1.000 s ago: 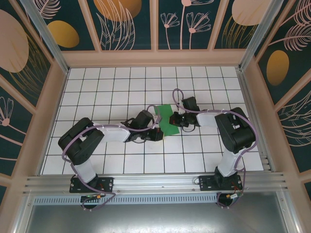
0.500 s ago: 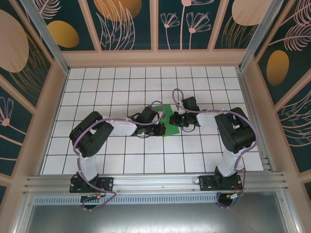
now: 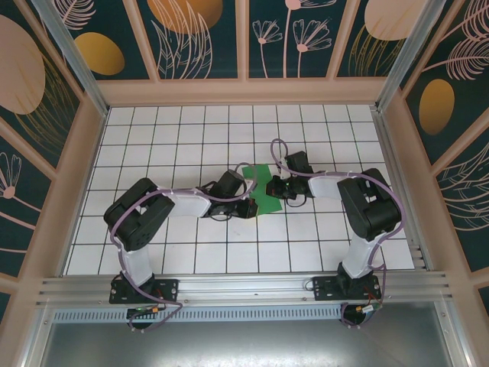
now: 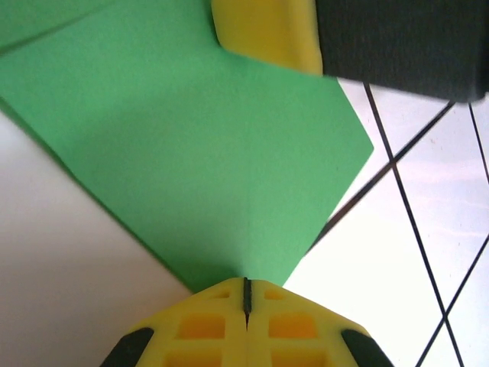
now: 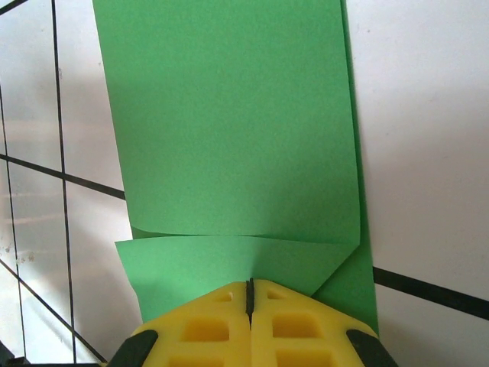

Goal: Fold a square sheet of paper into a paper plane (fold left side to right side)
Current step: Fold the triangle a second time at the center of the table, then turn over the paper at the center of the table.

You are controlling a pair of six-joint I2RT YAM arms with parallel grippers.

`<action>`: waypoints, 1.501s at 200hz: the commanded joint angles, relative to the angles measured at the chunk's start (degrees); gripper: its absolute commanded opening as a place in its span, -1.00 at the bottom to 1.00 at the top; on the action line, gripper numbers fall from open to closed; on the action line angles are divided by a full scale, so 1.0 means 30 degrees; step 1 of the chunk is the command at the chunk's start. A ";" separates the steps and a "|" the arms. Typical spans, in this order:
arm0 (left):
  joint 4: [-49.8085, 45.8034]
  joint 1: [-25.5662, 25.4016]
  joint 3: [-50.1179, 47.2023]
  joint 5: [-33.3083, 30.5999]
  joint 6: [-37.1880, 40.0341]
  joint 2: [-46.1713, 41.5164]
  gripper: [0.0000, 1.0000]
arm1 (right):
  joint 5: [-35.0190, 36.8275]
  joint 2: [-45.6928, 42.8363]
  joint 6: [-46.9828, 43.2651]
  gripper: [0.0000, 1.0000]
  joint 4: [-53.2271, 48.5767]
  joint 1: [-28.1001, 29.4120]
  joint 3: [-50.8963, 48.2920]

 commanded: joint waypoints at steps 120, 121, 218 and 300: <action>0.1609 0.2987 -0.0389 0.0525 -0.1682 -0.2859 -0.18 | 0.3122 -0.6446 -0.0834 0.03 -0.0575 -0.1185 -0.1233; 0.1631 0.2987 -0.0353 0.0541 -0.1701 -0.2810 -0.16 | 0.3133 -0.6543 -0.0832 0.04 -0.0551 -0.1224 -0.1311; 0.4128 0.2974 0.2350 0.2446 -0.2878 0.1713 -0.41 | -0.1122 -1.1937 0.1693 0.72 0.3401 -0.3306 -0.6798; 0.3974 0.2987 0.0459 0.0596 -0.2569 -0.0297 -1.00 | -0.2636 -0.7126 0.1545 0.53 0.3296 -0.1714 -0.4547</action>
